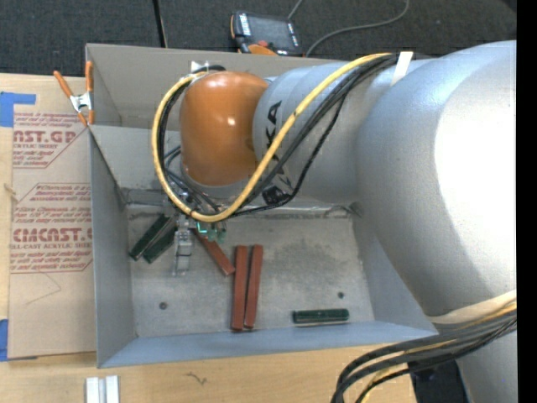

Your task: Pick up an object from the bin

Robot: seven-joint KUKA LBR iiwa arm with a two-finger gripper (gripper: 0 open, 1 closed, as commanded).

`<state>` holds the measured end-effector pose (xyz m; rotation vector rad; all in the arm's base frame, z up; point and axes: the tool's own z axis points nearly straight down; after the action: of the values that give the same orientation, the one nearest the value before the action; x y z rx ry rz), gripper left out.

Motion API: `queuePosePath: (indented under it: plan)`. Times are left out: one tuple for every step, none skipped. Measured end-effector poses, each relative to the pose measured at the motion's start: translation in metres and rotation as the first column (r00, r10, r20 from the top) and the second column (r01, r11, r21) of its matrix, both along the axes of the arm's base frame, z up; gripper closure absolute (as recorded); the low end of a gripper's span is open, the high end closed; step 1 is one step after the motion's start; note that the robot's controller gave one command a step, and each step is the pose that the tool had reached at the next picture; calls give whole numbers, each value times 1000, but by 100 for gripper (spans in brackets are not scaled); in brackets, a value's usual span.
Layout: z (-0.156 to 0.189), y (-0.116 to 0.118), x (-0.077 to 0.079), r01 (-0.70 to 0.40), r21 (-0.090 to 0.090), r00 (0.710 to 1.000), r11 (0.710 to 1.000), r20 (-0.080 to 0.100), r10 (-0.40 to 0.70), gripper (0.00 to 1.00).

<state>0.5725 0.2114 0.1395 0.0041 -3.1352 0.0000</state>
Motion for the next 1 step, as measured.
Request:
queuePosePath:
  plan:
    - [-71, -49, 22, -182, -1, 983, 983, 8, 182, 0]
